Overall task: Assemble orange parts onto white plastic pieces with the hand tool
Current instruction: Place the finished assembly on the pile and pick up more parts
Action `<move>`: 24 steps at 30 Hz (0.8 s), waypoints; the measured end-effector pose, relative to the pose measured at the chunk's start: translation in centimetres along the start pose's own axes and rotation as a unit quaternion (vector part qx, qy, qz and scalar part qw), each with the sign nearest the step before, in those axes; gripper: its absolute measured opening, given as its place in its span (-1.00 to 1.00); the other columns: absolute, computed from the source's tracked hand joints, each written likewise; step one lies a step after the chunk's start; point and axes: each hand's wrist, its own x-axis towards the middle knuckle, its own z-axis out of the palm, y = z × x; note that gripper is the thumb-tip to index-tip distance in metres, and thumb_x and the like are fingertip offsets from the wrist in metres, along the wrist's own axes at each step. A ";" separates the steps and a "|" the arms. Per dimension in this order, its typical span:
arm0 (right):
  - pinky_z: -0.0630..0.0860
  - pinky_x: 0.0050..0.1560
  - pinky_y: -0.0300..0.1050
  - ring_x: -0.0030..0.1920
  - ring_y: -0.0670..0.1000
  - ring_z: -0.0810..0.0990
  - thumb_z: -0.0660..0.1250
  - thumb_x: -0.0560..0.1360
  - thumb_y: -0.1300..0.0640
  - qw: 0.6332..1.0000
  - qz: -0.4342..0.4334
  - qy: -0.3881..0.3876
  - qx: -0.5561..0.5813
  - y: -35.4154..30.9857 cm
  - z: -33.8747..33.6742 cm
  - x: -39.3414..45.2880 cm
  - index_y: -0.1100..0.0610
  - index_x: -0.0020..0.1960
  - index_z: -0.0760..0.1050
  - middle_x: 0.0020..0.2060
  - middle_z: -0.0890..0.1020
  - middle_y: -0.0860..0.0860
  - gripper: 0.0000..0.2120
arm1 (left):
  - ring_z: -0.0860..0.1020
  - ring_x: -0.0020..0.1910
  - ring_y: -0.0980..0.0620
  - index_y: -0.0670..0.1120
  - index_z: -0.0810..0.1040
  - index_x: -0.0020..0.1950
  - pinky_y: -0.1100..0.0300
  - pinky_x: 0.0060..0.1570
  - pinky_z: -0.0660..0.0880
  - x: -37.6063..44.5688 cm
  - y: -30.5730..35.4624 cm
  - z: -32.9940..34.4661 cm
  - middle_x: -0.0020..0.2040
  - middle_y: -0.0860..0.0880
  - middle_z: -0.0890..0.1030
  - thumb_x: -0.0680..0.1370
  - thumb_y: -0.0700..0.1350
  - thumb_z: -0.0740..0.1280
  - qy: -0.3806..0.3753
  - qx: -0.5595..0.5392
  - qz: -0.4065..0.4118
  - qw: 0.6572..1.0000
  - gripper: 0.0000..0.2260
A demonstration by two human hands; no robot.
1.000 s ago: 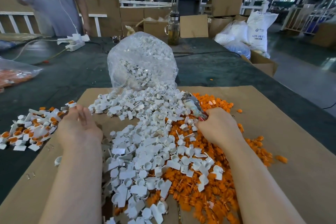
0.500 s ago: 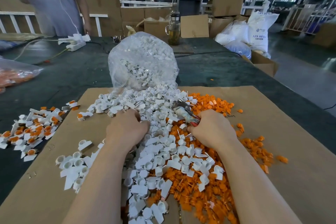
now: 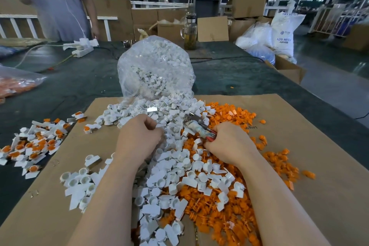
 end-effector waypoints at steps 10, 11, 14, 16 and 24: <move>0.30 -0.38 -0.20 -0.30 -0.11 0.48 0.34 0.52 -0.06 0.979 -0.031 0.135 0.152 -0.1 -0.3 0.1 -0.03 -0.19 0.39 -0.29 0.50 -0.11 -0.81 | 0.56 -0.27 0.15 0.04 0.60 -0.17 0.27 -0.32 0.41 -0.6 1.4 0.2 -0.19 0.10 0.63 0.37 -0.03 0.59 -0.009 -0.150 0.009 0.989 -0.82; 0.32 -0.37 -0.19 -0.30 -0.11 0.49 0.36 0.51 -0.06 0.972 -0.039 0.144 0.184 -0.2 -0.3 0.2 -0.02 -0.19 0.41 -0.30 0.51 -0.11 -0.80 | 0.57 -0.26 0.15 0.04 0.60 -0.14 0.28 -0.32 0.41 -0.6 1.5 0.2 -0.19 0.09 0.64 0.35 -0.04 0.60 -0.015 -0.163 0.006 0.987 -0.79; 0.44 -0.31 -0.16 -0.28 -0.08 0.54 0.40 0.50 -0.05 0.952 -0.059 0.160 0.255 -0.4 -0.4 0.0 0.02 -0.16 0.51 -0.30 0.57 -0.09 -0.83 | 0.55 -0.35 0.19 0.05 0.61 -0.08 0.36 -0.43 0.42 -0.8 1.7 0.2 -0.20 0.07 0.63 0.33 -0.09 0.62 -0.033 -0.189 0.000 0.981 -0.73; 0.45 -0.29 -0.22 -0.26 -0.13 0.55 0.42 0.49 -0.06 0.945 -0.074 0.164 0.273 -0.5 -0.4 -0.2 0.00 -0.11 0.55 -0.28 0.58 -0.13 -0.86 | 0.48 -0.45 0.22 0.05 0.61 -0.09 0.39 -0.49 0.41 -0.9 1.9 0.2 -0.26 0.05 0.59 0.32 -0.12 0.63 -0.041 -0.210 0.002 0.977 -0.72; 0.49 -0.20 -0.30 -0.22 -0.23 0.58 0.46 0.46 -0.02 0.921 -0.103 0.164 0.339 -1.2 -0.1 -0.4 -0.01 -0.05 0.60 -0.24 0.63 -0.16 -0.87 | 0.56 -0.34 -0.04 -0.05 0.48 -0.19 0.06 -0.27 0.51 -1.3 2.5 0.5 -0.31 -0.03 0.49 0.29 -0.10 0.64 -0.018 -0.235 0.007 0.972 -0.65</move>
